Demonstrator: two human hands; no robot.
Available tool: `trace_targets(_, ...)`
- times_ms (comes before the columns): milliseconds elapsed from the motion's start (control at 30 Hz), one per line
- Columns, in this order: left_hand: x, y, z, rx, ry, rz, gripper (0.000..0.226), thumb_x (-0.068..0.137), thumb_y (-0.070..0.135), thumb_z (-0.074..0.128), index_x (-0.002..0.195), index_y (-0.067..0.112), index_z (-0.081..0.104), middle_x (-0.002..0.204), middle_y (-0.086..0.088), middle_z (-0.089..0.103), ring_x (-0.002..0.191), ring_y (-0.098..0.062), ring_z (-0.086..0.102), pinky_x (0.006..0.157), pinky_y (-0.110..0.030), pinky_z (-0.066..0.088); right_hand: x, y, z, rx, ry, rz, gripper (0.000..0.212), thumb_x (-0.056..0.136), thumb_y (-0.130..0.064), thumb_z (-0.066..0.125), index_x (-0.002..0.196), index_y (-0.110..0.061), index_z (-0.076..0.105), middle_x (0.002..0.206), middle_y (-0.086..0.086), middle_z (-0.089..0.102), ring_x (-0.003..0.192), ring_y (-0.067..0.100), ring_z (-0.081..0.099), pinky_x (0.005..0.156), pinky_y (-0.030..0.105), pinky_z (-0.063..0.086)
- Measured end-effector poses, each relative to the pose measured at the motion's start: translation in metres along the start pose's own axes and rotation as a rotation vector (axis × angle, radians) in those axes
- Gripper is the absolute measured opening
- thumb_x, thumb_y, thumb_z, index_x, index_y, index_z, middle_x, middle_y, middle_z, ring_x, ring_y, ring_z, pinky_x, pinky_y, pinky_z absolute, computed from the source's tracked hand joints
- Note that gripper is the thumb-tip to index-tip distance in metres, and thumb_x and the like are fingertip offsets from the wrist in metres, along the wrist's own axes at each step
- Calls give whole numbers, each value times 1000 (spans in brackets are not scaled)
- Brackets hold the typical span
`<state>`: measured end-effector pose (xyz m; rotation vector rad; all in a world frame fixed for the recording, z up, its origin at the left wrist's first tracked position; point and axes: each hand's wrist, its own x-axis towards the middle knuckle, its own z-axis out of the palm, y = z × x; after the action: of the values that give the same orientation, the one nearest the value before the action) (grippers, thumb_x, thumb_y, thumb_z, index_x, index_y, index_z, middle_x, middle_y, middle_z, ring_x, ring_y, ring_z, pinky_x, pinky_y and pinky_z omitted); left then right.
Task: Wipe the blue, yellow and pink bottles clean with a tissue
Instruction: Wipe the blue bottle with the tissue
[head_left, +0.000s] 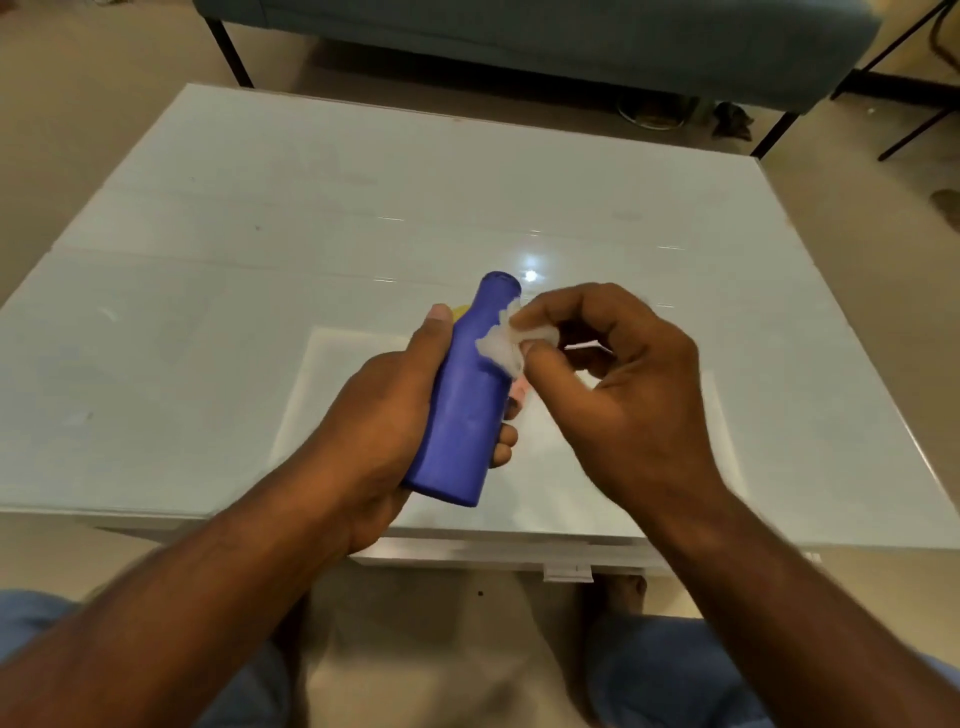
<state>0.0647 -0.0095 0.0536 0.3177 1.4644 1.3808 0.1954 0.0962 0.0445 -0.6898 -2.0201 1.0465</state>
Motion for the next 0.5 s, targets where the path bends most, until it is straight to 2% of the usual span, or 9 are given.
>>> trace_targets(100, 6, 0, -4, 40, 221, 45, 46, 100, 59, 42, 92, 22, 68, 76, -5, 77, 70, -24, 72, 78, -43, 60, -13, -6, 8, 28, -211, -62, 20, 86, 3, 78, 87, -17, 76, 90, -9, 70, 86, 17, 68, 70, 13, 50)
trace_targets(167, 7, -1, -5, 68, 284, 35, 47, 100, 60, 41, 89, 23, 66, 78, -5, 75, 72, -24, 70, 80, -42, 59, -15, -6, 10, 9, -262, -71, 24, 87, 2, 76, 87, -22, 75, 90, -15, 67, 87, 17, 68, 72, 13, 50)
trace_targets(233, 6, -5, -4, 103, 251, 29, 49, 100, 61, 37, 91, 23, 67, 77, -4, 77, 71, -23, 72, 74, -38, 59, -10, -3, 7, 30, -172, 3, 22, 92, -1, 75, 95, -24, 75, 98, -13, 71, 94, 15, 71, 74, 16, 55)
trace_targets(300, 5, -9, 1, 153, 153, 19, 52, 100, 62, 32, 94, 23, 67, 76, -2, 79, 70, -22, 76, 69, -34, 61, -3, 1, 1, 65, -62, 77, 18, 97, -3, 74, 106, -18, 78, 108, -8, 75, 98, 13, 73, 76, 18, 59)
trace_targets(367, 3, -10, 5, 157, 104, 15, 53, 100, 62, 31, 89, 25, 66, 73, 0, 79, 66, -19, 77, 65, -32, 60, 0, 2, -2, 93, -21, 98, 17, 98, -3, 74, 110, -14, 79, 110, -2, 77, 100, 12, 74, 76, 16, 58)
trace_targets(433, 5, -9, 5, 160, 136, 37, 55, 98, 65, 31, 87, 25, 66, 73, -1, 78, 70, -21, 76, 69, -33, 60, -3, 0, 0, 122, -48, 62, 16, 95, 0, 74, 102, -14, 79, 105, -1, 76, 98, 15, 74, 74, 16, 56)
trace_targets(500, 8, -5, 2, 129, 209, 37, 59, 97, 67, 32, 87, 22, 67, 70, -1, 76, 71, -21, 73, 70, -35, 58, -11, -5, 4, 123, -149, -7, 23, 89, 3, 72, 94, -17, 80, 98, -5, 75, 95, 17, 73, 72, 15, 53)
